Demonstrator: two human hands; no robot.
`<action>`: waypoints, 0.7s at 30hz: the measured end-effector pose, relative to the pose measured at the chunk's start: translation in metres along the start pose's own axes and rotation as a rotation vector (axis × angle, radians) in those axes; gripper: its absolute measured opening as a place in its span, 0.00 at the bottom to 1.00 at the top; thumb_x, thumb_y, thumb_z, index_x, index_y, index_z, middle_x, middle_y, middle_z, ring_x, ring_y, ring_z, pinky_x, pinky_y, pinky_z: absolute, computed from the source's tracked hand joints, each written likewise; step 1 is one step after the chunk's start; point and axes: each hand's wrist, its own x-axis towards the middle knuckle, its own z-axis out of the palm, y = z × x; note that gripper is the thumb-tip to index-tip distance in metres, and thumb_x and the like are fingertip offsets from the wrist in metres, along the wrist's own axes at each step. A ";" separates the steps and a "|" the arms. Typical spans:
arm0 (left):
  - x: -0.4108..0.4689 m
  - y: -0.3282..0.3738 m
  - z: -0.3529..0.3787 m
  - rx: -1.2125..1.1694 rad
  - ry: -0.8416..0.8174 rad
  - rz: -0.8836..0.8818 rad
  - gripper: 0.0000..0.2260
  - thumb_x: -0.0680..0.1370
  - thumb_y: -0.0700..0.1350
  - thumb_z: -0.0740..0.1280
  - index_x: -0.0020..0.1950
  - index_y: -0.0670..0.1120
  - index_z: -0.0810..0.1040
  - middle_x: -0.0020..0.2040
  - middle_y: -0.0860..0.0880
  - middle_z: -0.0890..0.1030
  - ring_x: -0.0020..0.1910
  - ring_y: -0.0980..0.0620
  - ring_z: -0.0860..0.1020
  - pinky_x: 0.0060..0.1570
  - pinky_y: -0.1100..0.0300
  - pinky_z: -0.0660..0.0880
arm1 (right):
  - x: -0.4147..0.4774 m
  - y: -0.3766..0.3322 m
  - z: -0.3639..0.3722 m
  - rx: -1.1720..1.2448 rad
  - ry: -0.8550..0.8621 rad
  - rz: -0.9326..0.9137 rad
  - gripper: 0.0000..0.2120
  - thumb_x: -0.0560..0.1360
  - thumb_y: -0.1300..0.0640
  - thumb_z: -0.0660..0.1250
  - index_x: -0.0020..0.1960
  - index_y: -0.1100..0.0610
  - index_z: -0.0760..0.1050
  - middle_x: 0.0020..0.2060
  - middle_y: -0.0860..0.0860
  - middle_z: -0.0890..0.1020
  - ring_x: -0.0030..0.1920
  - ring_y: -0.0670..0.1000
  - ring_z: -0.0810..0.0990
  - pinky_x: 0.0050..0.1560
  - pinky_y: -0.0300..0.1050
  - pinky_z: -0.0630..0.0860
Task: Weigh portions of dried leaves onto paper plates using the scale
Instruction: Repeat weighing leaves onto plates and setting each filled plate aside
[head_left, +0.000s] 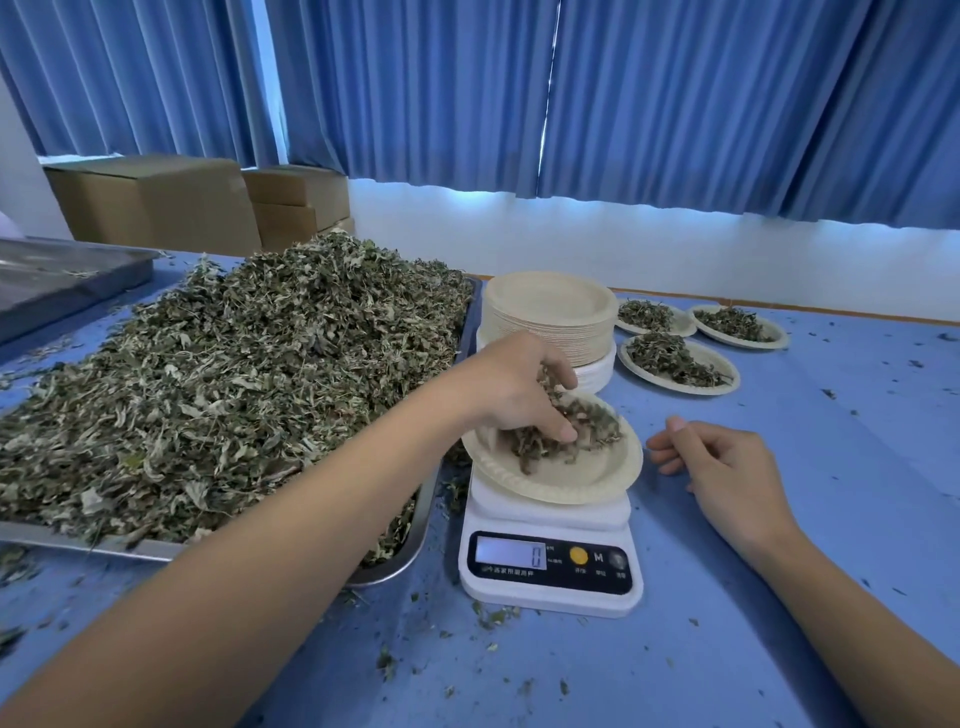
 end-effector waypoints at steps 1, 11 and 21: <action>-0.002 -0.002 -0.005 -0.036 0.009 0.003 0.23 0.68 0.48 0.82 0.61 0.52 0.81 0.59 0.53 0.76 0.57 0.54 0.76 0.48 0.61 0.71 | 0.000 0.000 0.000 0.001 0.001 0.000 0.18 0.83 0.48 0.64 0.40 0.52 0.85 0.35 0.44 0.86 0.36 0.42 0.83 0.40 0.41 0.74; -0.019 -0.055 -0.060 0.014 0.216 -0.124 0.06 0.80 0.48 0.70 0.55 0.48 0.84 0.47 0.52 0.84 0.45 0.50 0.85 0.46 0.58 0.80 | 0.000 0.000 0.001 -0.019 -0.003 -0.012 0.18 0.83 0.47 0.64 0.39 0.51 0.85 0.35 0.43 0.86 0.36 0.42 0.83 0.39 0.40 0.74; -0.019 -0.082 -0.053 0.472 -0.138 -0.311 0.24 0.69 0.49 0.81 0.62 0.47 0.80 0.55 0.48 0.81 0.51 0.47 0.77 0.52 0.56 0.75 | -0.003 -0.002 -0.001 -0.007 -0.018 -0.003 0.17 0.83 0.48 0.64 0.40 0.51 0.85 0.36 0.44 0.86 0.37 0.43 0.83 0.42 0.43 0.75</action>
